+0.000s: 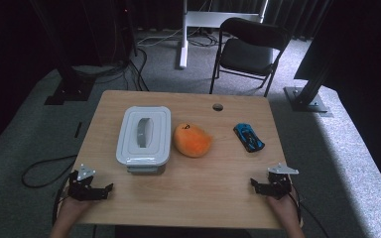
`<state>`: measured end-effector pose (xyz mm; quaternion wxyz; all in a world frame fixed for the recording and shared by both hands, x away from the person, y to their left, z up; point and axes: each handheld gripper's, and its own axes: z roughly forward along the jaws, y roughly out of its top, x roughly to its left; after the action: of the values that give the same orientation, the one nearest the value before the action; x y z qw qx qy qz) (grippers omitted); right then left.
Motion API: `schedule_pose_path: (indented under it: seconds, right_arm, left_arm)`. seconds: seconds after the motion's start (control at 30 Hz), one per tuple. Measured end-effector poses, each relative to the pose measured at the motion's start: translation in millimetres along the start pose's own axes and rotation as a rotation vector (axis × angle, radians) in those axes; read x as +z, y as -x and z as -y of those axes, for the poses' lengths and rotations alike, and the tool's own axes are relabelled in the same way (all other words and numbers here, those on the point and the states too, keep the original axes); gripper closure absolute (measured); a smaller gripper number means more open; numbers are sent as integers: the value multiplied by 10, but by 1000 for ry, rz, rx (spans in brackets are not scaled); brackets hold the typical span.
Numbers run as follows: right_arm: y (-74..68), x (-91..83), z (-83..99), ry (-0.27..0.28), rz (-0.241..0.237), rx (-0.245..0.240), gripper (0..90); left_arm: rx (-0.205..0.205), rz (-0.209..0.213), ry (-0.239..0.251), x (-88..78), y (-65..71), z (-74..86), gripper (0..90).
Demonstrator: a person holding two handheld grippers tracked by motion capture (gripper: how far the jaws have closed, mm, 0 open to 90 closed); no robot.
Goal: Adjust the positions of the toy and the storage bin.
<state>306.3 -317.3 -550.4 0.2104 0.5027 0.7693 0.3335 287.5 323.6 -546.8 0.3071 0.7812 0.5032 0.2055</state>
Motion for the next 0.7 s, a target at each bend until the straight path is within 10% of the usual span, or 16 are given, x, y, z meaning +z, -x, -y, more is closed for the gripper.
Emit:
schedule_pose_path:
  seconds: [0.7]
  right_arm:
    - [44,-28,-83,-34,-1,49,137]
  left_arm:
    - [2,1,-2,2,-6,-4,3]
